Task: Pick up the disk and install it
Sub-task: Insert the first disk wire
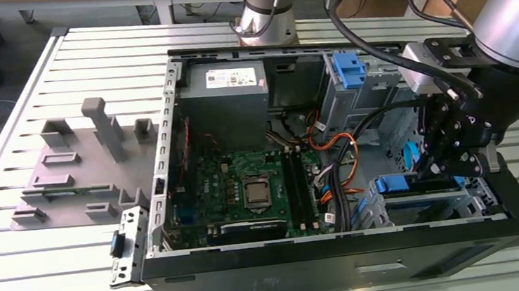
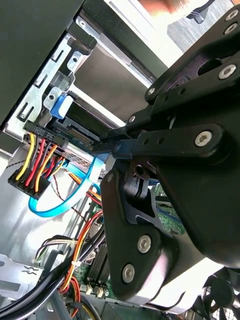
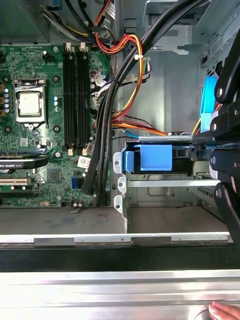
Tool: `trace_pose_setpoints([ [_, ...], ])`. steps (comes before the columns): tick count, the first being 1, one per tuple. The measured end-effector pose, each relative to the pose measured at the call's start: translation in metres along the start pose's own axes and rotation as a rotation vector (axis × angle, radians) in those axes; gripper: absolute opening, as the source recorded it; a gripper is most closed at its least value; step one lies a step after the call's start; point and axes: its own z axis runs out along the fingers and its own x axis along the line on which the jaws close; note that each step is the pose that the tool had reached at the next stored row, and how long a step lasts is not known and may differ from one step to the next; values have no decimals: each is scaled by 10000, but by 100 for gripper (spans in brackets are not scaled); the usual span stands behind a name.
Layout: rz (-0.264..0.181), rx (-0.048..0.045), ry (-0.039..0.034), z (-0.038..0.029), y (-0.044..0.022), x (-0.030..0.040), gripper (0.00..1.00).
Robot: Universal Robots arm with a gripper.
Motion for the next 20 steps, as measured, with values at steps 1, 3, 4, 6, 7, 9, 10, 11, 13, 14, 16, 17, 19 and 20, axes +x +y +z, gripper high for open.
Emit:
trace_pose_setpoints([
  [1, 0, 1, 3, 3, 0, 0, 16],
  [3, 0, 2, 1, 4, 0, 0, 16],
  [4, 0, 3, -1, 6, 0, 0, 16],
  [6, 0, 2, -3, 7, 0, 0, 16],
  [7, 0, 3, -4, 7, 0, 0, 16],
  [9, 0, 2, -5, 8, 0, -1, 16],
  [10, -1, 4, -15, 11, -1, -2, 16],
  [11, -1, 4, -17, 13, -1, -2, 17],
  [13, 0, 2, -12, 12, 0, -1, 23],
  [14, 0, 3, -6, 9, 0, 0, 23],
  [16, 0, 3, -4, 8, 0, -1, 29],
  [17, -1, 3, -4, 8, 0, -1, 29],
  [19, 0, 3, -4, 5, 0, 0, 29],
  [20, 0, 2, -4, 1, 0, 0, 29],
])
